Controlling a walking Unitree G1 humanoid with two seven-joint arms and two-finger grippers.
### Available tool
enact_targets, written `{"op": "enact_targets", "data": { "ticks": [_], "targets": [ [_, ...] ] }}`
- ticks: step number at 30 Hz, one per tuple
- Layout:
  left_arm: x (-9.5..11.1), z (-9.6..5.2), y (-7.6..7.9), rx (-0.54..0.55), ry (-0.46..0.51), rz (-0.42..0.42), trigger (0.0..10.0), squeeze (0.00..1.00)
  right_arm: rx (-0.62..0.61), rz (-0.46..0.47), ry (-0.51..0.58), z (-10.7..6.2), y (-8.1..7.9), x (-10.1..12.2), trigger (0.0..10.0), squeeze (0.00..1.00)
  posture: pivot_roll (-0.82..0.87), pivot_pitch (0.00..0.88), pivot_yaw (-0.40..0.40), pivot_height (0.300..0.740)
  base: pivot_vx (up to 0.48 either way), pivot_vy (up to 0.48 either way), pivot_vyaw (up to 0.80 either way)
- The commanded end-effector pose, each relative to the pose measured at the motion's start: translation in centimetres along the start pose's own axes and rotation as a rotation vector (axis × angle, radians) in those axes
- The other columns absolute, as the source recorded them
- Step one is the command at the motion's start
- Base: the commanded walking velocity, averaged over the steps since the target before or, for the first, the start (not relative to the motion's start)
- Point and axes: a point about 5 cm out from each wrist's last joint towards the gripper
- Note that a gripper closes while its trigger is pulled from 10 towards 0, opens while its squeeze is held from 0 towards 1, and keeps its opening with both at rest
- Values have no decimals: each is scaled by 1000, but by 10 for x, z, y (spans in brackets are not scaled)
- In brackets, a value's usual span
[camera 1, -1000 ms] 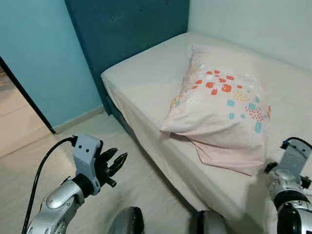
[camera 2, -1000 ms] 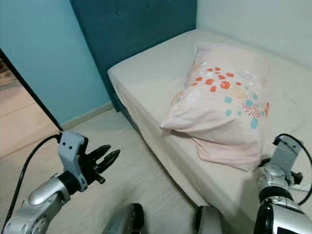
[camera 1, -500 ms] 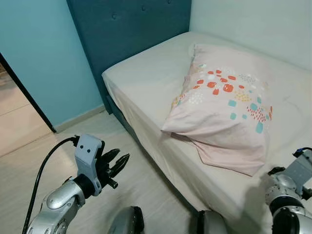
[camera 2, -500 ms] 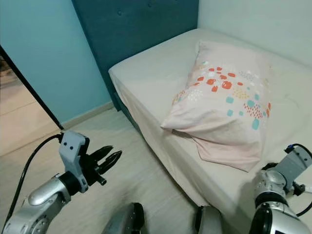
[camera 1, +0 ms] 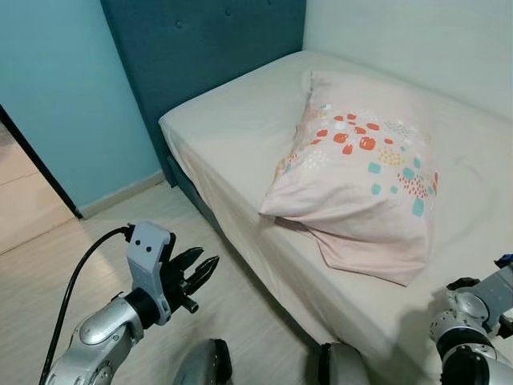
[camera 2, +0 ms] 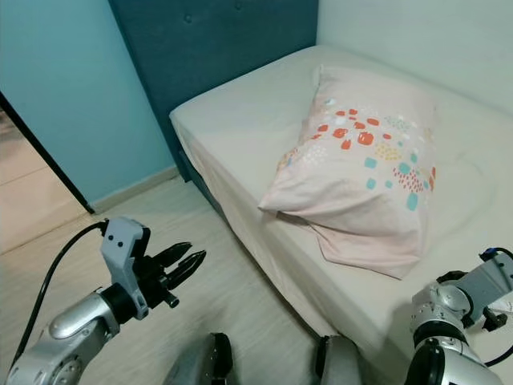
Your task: Clean up the room
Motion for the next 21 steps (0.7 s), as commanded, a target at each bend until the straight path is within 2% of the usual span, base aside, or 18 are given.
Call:
{"op": "enact_targets", "data": {
  "ticks": [1, 13, 17, 21],
  "targets": [
    [-3, -3, 2, -1, -16, -5, 10000, 0, 3, -29, -25, 0, 3, -7, 10000, 0, 170, 183, 43, 594, 0, 0, 0],
    [3, -14, -4, 5, -40, 33, 10000, 0, 41, -54, -46, 7, 8, -3, 10000, 0, 237, 213, 61, 594, 0, 0, 0],
    [4, -16, -4, -1, -52, 48, 10000, 0, 47, -94, -85, 8, 12, -10, 10000, 0, 249, 214, 65, 594, 0, 0, 0],
    [6, -17, -7, 11, -54, 59, 10000, 0, 54, -85, -109, 9, 14, -14, 10000, 0, 255, 215, 70, 594, 0, 0, 0]
  ]
}}
Point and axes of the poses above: a point about 5 cm out from each wrist's last joint towards the gripper, its own z axis pointing out of the wrist towards the gripper, its own x axis along the axis of the wrist's last joint, y = z × x, and after that the axes turned 5 degrees about -z, right-handed
